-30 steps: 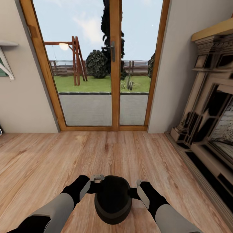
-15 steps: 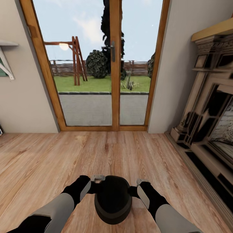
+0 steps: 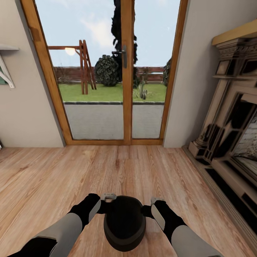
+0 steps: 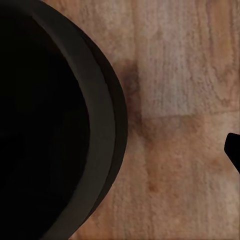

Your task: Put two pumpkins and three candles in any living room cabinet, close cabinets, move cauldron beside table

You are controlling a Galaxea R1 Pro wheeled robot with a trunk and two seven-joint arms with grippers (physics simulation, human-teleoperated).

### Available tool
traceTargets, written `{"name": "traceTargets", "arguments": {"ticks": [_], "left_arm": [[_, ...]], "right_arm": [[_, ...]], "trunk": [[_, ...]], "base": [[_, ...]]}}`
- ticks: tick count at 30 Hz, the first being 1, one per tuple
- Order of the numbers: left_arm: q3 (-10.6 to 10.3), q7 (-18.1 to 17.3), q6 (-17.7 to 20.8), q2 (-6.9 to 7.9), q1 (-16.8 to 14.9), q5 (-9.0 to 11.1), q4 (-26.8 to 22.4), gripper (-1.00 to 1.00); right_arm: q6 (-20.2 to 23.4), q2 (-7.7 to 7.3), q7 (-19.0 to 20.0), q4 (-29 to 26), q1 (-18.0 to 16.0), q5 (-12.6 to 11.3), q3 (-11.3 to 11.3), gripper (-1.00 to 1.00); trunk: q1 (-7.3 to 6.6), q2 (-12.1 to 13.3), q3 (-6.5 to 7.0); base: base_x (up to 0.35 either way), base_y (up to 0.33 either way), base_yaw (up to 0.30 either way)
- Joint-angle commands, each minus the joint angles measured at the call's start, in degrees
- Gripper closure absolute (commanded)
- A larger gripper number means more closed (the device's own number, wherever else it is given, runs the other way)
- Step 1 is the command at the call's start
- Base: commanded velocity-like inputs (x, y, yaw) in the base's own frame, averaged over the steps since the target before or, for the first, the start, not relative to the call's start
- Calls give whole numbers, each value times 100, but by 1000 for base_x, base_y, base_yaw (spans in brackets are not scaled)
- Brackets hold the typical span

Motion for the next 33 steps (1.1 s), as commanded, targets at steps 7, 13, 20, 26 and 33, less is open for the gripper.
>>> {"name": "traceTargets", "arguments": {"ticks": [7, 13, 20, 26, 33], "left_arm": [[-38, -3, 21, 11, -1, 17, -11, -100], [-38, 1, 20, 12, -1, 17, -11, -100], [-38, -3, 20, 13, -1, 17, -11, -100], [-38, -7, 19, 13, -1, 17, -11, -100], [-38, -7, 19, 13, -1, 18, -11, -100]], "right_arm": [[17, 0, -54, -9, -2, -60, 23, -100], [17, 0, -52, -9, -2, -60, 23, -100], [21, 0, -46, -9, -2, -60, 45, -100], [25, 0, -41, -9, -2, -61, 56, -100], [24, 0, -27, -17, -8, -60, 103, -100]], "trunk": [[-1, -2, -6], [2, -4, -28], [20, -13, -183], [35, -21, -316], [40, -24, -360]], "base": [[9, 0, 0], [1, 0, 0], [0, 0, 0], [0, 0, 0], [0, 0, 0]]}}
